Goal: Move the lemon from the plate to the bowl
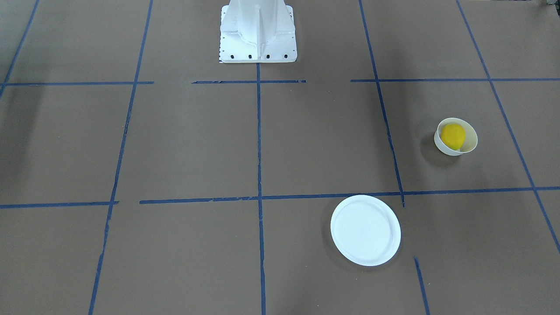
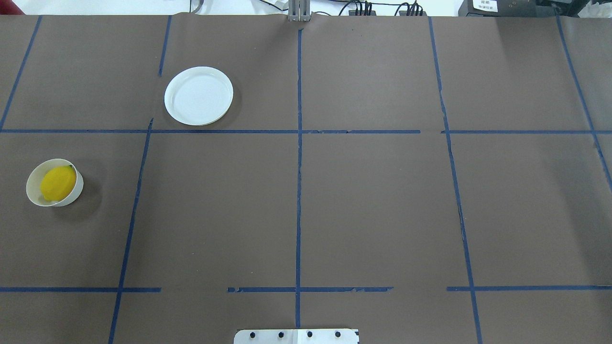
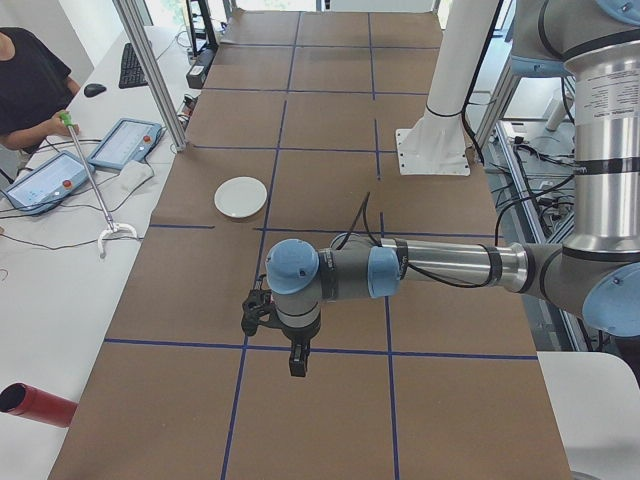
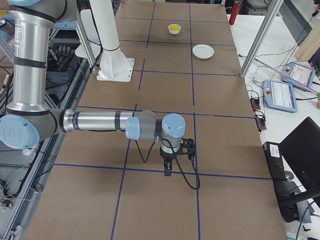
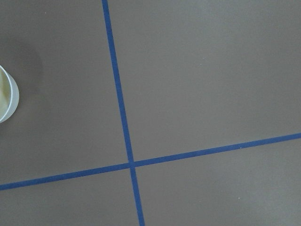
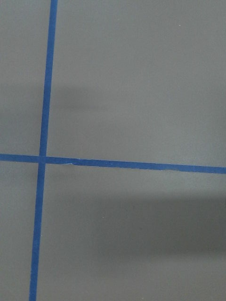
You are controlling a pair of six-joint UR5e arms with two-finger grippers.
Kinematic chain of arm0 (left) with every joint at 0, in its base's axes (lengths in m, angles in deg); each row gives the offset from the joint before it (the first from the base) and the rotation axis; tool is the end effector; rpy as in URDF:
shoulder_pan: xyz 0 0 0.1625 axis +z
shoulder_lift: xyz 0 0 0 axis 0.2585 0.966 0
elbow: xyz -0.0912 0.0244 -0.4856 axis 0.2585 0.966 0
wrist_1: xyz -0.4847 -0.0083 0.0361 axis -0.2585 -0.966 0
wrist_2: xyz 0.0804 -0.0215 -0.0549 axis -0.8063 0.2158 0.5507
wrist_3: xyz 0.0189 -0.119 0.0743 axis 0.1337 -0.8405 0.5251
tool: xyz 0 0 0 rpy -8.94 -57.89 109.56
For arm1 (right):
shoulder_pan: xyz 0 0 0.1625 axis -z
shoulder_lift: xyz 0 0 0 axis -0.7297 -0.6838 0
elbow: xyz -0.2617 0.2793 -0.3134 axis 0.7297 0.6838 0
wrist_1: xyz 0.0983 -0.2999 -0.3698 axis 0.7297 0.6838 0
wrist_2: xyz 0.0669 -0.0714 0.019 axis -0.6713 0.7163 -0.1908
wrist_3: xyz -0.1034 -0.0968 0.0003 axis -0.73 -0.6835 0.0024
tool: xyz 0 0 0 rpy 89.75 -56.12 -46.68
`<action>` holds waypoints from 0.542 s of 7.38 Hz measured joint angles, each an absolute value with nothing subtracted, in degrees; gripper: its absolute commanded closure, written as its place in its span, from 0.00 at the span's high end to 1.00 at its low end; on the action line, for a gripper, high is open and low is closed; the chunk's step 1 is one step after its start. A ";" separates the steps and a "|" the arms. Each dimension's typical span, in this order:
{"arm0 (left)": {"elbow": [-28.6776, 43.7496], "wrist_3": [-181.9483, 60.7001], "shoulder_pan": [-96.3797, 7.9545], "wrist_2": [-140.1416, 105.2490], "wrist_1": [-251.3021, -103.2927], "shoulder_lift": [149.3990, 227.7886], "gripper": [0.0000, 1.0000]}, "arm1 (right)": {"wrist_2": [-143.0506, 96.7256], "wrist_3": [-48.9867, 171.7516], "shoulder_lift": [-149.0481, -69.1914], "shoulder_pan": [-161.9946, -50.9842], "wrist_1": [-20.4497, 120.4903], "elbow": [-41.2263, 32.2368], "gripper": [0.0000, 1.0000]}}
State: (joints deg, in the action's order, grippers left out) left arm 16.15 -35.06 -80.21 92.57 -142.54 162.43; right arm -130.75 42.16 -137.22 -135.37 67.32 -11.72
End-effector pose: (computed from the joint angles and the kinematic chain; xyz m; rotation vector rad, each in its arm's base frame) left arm -0.0845 -0.4938 0.7444 0.0108 0.7303 0.0594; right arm 0.0282 -0.4962 0.7450 -0.0229 -0.7091 -0.0591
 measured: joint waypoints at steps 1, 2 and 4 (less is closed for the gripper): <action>16.01 -35.31 -80.31 92.69 -142.48 162.45 1.00 | -130.75 42.16 -137.22 -135.37 67.32 -11.71 1.00; 16.05 -35.50 -80.32 92.87 -142.41 162.47 1.00 | -130.75 42.16 -137.22 -135.37 67.32 -11.70 1.00; 16.32 -36.28 -80.18 93.00 -142.46 162.64 1.00 | -130.75 42.16 -137.22 -135.37 67.32 -11.70 1.00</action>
State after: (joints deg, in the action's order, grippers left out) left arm 16.32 -36.28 -80.18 93.00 -142.46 162.64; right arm -130.75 42.16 -137.22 -135.37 67.32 -11.70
